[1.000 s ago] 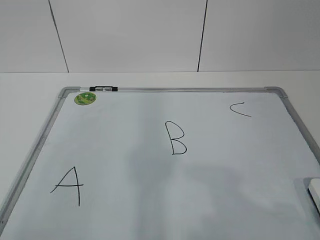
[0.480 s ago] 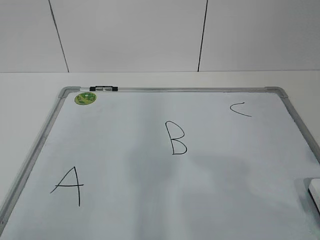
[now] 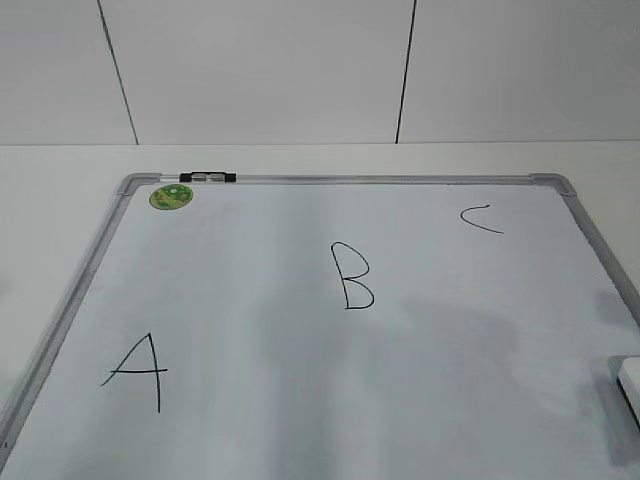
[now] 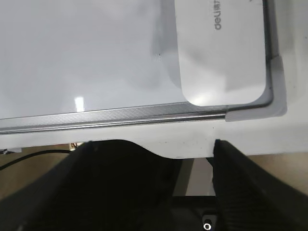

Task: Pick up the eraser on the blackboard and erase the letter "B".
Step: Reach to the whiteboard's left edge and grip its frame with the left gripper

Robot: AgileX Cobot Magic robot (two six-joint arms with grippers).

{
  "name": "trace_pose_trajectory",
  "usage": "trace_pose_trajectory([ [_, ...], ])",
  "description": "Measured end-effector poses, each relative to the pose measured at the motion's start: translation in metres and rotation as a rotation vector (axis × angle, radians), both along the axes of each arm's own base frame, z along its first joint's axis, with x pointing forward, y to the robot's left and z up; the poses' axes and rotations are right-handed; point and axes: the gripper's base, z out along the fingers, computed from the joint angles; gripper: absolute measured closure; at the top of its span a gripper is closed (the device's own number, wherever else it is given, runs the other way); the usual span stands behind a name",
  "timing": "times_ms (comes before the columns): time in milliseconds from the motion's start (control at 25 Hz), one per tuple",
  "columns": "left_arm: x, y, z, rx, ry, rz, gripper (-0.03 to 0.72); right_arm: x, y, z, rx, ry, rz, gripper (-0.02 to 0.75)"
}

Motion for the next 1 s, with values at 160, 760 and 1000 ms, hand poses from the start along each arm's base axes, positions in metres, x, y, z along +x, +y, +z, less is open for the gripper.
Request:
trace_pose_trajectory([
  [160,0.042,-0.004,0.006,0.001,0.158,0.009,0.452,0.007,0.000,-0.005,0.002,0.056,0.002,0.154],
  [760,0.223,-0.019,-0.018,0.009,0.491,0.023,0.452,0.043,-0.002,0.012,-0.026,0.079,0.020,0.154],
  [1000,0.279,-0.025,-0.042,0.014,0.561,0.023,0.452,0.052,-0.002,0.006,-0.028,0.131,0.021,0.154],
])
